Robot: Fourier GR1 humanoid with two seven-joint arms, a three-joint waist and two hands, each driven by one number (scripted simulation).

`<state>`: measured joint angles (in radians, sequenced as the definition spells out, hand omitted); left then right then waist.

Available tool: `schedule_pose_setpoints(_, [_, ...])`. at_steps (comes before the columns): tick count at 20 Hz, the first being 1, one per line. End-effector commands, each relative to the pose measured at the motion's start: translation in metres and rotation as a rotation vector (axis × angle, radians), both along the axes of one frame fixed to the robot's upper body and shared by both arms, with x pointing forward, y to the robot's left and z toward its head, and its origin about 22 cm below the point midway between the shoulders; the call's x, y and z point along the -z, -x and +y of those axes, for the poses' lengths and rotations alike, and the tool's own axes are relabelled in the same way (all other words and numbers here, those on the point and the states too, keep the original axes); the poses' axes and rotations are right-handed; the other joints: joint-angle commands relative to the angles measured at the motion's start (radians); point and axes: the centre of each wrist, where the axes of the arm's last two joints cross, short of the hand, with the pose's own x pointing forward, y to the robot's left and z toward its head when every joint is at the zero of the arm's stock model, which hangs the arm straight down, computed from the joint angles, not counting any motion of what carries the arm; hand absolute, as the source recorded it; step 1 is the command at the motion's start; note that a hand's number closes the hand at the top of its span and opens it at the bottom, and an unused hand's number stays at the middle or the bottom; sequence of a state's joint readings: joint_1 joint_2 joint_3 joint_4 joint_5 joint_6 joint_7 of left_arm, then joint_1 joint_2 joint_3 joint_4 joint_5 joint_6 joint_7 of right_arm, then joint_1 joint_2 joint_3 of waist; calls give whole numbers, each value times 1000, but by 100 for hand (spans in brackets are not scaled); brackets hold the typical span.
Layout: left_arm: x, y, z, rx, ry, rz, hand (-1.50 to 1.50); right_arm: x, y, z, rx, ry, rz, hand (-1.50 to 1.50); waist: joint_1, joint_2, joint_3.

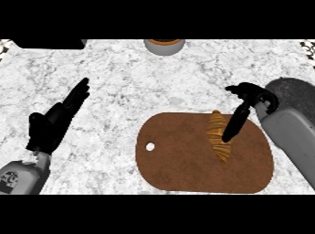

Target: Pick the croissant from the cutting board and place it in the pan

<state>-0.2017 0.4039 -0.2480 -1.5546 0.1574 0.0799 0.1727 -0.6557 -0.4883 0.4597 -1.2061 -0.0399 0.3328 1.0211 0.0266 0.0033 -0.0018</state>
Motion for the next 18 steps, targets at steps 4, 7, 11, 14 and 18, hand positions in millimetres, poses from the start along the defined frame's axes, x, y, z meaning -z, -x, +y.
schedule_pose_setpoints(4, [-3,3,3,-21,2,-12,0,-2,-10,40,-33,146,176,-150,-16,-5,1])
schedule_pose_setpoints(7, [8,21,18,-13,-8,-4,0,8,-10,45,-3,167,186,-150,-10,-5,1])
schedule_pose_setpoints(11, [5,4,13,-24,-3,-17,0,-5,-13,48,-41,221,198,-150,-25,-5,0])
schedule_pose_setpoints(14, [8,10,13,-25,0,18,0,12,-2,45,-34,241,212,-150,-27,-7,1])
schedule_pose_setpoints(18, [0,2,5,-38,-5,-2,0,28,-2,65,-46,240,211,-150,-20,-3,1])
